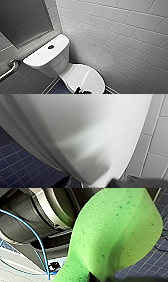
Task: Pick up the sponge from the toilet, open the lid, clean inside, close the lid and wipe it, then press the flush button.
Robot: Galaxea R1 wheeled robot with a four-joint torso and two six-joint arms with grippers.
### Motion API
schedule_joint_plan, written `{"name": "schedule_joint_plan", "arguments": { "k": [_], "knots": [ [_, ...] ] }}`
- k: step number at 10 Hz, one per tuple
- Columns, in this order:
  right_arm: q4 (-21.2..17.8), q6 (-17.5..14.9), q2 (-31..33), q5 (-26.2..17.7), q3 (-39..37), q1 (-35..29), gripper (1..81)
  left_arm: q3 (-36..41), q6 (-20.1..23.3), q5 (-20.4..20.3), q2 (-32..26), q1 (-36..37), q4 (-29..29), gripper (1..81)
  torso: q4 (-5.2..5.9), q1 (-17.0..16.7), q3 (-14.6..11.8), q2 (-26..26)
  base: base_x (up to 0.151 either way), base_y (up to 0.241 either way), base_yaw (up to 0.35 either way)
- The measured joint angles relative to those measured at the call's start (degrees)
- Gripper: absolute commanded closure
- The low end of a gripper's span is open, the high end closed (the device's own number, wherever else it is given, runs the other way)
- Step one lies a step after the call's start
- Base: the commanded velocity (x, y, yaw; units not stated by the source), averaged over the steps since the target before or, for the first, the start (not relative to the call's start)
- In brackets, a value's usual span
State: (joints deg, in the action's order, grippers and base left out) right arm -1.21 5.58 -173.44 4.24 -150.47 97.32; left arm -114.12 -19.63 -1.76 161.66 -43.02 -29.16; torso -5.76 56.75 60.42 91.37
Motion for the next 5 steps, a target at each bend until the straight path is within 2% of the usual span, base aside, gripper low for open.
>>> {"name": "schedule_joint_plan", "arguments": {
  "k": [5],
  "knots": [
    [0.00, 0.01, -0.35, -0.04, 0.16, -0.02, 81.1, 1.88, -1.37, -0.83, -0.83, 0.33, -0.18, 1.0, 0.00, 0.00, 0.02, 0.00, 0.000, 0.000, 0.000]
  ]
}}
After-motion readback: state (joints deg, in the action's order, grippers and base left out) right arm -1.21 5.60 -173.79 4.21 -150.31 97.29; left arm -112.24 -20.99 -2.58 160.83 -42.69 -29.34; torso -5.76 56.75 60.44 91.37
